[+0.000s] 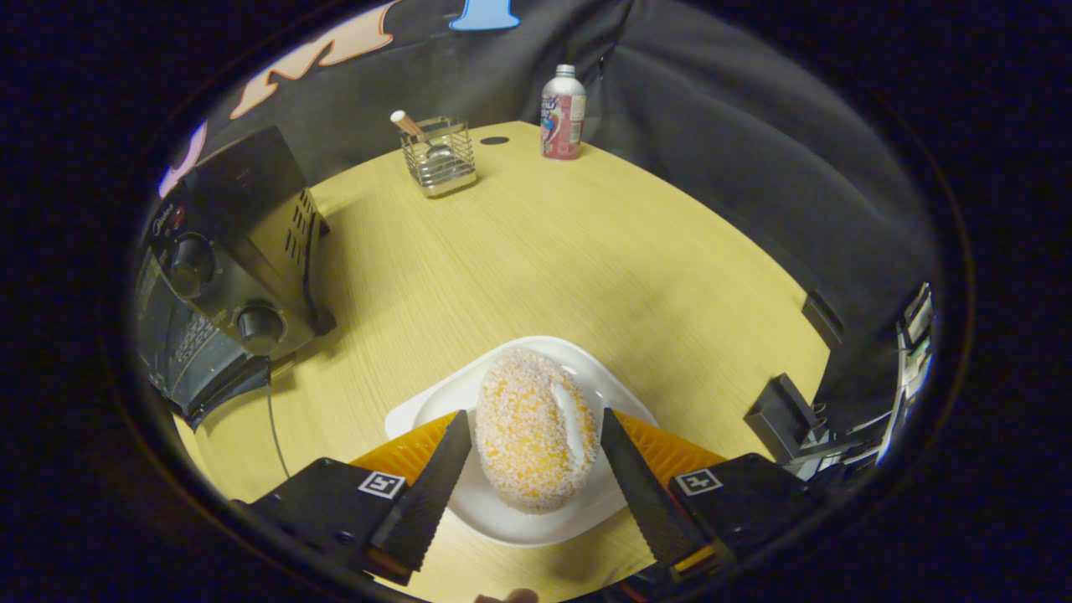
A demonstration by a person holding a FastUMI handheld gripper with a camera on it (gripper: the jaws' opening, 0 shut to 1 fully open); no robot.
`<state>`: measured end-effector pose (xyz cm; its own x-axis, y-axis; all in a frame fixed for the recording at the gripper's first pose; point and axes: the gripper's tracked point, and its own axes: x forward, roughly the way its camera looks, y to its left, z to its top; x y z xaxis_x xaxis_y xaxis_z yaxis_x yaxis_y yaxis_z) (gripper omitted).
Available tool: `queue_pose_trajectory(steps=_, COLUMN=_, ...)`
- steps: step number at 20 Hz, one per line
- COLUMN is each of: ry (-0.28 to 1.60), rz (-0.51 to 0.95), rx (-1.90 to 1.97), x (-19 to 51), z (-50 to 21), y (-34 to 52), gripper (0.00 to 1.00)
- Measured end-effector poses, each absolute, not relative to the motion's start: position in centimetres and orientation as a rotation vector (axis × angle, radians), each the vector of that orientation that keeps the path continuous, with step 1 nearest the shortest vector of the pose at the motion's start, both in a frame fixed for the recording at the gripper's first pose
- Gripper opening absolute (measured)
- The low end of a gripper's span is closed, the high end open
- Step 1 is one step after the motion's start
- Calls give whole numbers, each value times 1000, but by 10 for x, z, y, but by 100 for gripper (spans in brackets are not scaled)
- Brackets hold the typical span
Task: Open the toaster oven, put the food inside, and close the toaster oven door.
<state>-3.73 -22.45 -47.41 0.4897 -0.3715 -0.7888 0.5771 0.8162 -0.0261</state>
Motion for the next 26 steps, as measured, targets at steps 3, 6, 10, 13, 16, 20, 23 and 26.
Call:
queue_pose_trajectory(steps=3, ry=875, rz=-587, rx=292, x=-34, z=-475, y=-224, gripper=99)
queue_pose_trajectory(steps=6, ry=867, rz=-593, rx=326, x=-32, z=-477, y=-227, gripper=90)
queue_pose_trajectory(steps=10, ry=843, rz=-582, rx=382, x=-27, z=-474, y=-227, gripper=77)
queue_pose_trajectory(steps=13, ry=749, rz=-589, rx=469, x=-16, z=-453, y=-222, gripper=67)
queue_pose_trajectory(steps=16, ry=625, rz=-586, rx=577, x=-4, z=-423, y=-210, gripper=67)
queue_pose_trajectory(steps=20, ry=485, rz=-541, rx=741, x=6, z=-384, y=-181, gripper=67)
queue_pose_trajectory(steps=23, ry=424, rz=-494, rx=849, x=9, z=-365, y=-152, gripper=66)
queue_pose_trajectory(steps=26, ry=403, rz=-446, rx=930, x=7, z=-359, y=-116, gripper=66)
